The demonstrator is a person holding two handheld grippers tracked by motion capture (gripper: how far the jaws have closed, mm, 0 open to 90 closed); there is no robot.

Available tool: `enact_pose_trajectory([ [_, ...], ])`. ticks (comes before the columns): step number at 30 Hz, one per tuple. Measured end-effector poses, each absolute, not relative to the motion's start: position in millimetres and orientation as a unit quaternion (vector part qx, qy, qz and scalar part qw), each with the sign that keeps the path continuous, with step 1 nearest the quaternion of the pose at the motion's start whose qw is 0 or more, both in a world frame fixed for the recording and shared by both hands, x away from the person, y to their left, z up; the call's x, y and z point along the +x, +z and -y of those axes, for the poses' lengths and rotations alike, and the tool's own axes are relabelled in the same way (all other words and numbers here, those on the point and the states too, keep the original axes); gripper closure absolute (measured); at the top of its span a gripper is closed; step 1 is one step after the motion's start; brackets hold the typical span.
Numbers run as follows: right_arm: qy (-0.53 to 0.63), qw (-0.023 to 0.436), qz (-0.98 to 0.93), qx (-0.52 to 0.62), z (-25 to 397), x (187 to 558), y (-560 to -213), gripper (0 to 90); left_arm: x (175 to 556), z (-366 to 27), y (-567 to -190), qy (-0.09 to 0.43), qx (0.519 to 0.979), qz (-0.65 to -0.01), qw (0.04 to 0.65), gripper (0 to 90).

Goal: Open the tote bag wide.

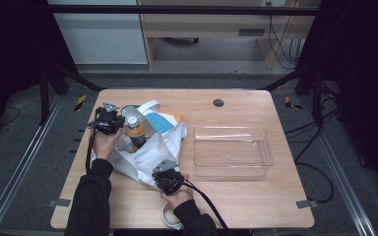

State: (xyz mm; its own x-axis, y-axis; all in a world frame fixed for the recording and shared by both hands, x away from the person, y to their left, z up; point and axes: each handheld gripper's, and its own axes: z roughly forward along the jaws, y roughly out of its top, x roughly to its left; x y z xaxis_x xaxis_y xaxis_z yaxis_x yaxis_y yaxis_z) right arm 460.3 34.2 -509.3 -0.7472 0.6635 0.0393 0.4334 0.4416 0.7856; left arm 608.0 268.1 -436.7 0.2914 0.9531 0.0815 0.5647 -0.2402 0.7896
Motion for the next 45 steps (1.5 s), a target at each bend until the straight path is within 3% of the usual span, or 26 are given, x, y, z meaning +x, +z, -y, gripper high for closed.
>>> enact_pose_trajectory([
  [7, 0.415, 0.138, -0.837, 0.328, -34, 460, -509, 90.0, 604, -273, -441, 0.285, 0.722, -0.522, 0.353, 80.3],
  [16, 0.417, 0.129, -0.831, 0.345, -34, 460, -509, 88.5, 584, -286, -418, 0.297, 0.71, -0.516, 0.377, 64.0],
  [23, 0.43, 0.146, -0.82, 0.349, -31, 461, -503, 73.0, 561, -298, -404, 0.31, 0.702, -0.495, 0.408, 57.3],
  [37, 0.502, 0.17, -0.783, 0.327, -1, 459, -457, 37.4, 503, -293, -392, 0.321, 0.702, -0.466, 0.432, 47.2],
  [45, 0.502, 0.172, -0.781, 0.328, 20, 458, -441, 28.6, 478, -283, -389, 0.314, 0.705, -0.456, 0.443, 44.8],
])
